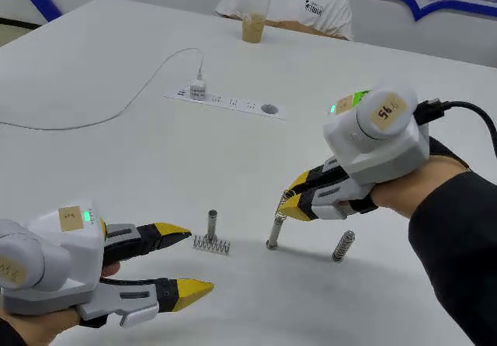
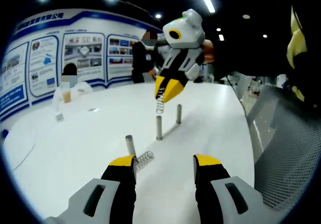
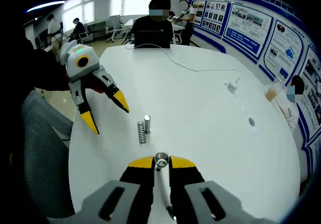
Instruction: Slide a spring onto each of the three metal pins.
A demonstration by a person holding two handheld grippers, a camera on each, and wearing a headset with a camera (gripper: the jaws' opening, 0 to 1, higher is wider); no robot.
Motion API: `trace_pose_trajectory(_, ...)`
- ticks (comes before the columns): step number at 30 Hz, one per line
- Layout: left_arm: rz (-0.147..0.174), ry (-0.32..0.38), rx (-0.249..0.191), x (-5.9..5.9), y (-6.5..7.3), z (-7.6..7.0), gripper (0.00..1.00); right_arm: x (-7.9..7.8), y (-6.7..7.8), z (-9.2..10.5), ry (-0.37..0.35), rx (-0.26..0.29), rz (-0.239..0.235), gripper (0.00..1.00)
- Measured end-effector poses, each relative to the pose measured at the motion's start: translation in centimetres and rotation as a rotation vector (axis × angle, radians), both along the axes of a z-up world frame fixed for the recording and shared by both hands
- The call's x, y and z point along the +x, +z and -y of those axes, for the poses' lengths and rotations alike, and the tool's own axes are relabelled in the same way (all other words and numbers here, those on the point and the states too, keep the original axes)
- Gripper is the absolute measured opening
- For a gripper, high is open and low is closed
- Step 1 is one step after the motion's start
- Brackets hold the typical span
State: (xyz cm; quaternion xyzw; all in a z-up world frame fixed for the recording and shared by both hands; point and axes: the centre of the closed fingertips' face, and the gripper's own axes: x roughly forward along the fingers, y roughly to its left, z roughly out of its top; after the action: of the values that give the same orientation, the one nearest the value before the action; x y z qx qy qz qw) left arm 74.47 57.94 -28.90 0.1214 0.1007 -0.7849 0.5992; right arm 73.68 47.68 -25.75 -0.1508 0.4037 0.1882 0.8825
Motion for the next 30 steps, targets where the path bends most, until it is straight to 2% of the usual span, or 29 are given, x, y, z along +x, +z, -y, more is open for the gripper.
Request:
trace_pose_trajectory(18, -0.004, 0.008, 0.003, 0.5, -0.1, -0.2, 0.47, 0.2, -1.2, 0.1, -0.004, 0.013, -0.029, 0.12)
trace_pose_trajectory(30, -0.005, 0.007, 0.009, 0.5, -0.2, -0.2, 0.46, 0.4, -1.2, 0.1, -0.009, 0.026, -0.024, 0.12)
